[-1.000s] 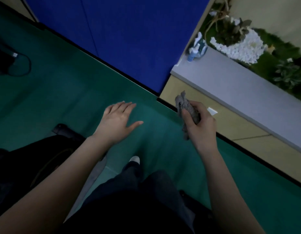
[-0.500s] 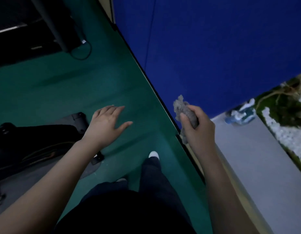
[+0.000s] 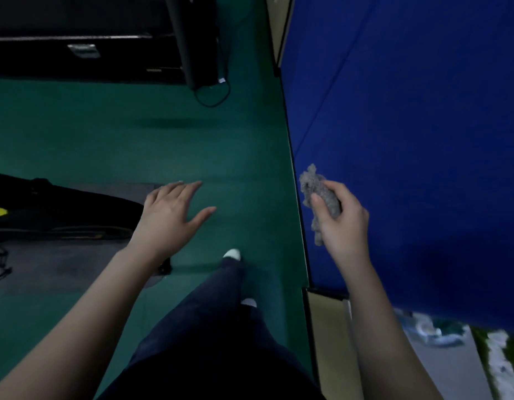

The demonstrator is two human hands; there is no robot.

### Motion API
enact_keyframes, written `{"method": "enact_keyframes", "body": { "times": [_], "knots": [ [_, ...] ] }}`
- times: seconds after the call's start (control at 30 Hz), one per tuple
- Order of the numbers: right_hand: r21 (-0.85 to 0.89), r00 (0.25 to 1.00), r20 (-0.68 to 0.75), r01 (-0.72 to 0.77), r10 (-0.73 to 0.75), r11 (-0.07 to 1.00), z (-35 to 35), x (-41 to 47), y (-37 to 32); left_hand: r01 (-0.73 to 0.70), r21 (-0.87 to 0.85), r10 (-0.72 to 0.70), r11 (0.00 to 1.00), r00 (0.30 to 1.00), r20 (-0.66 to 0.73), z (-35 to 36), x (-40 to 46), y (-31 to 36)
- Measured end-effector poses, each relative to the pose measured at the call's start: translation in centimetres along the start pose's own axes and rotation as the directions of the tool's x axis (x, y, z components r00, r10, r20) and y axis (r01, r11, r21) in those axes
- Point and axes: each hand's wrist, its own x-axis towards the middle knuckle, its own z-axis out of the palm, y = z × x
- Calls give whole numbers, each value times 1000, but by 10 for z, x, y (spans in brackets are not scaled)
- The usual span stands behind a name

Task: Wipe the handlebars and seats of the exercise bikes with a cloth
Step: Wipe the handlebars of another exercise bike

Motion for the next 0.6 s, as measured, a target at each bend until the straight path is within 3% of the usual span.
{"method": "enact_keyframes", "body": {
  "times": [0.23,0.6],
  "knots": [
    [2,973,171,158,-156,987,46,114,-30,160,-48,-162,986,985,-51,1,81,-15],
    [21,924,282,264,-259,964,99,283,-93,240,-91,-252,966,957,-144,-41,229,-32]
  ]
}}
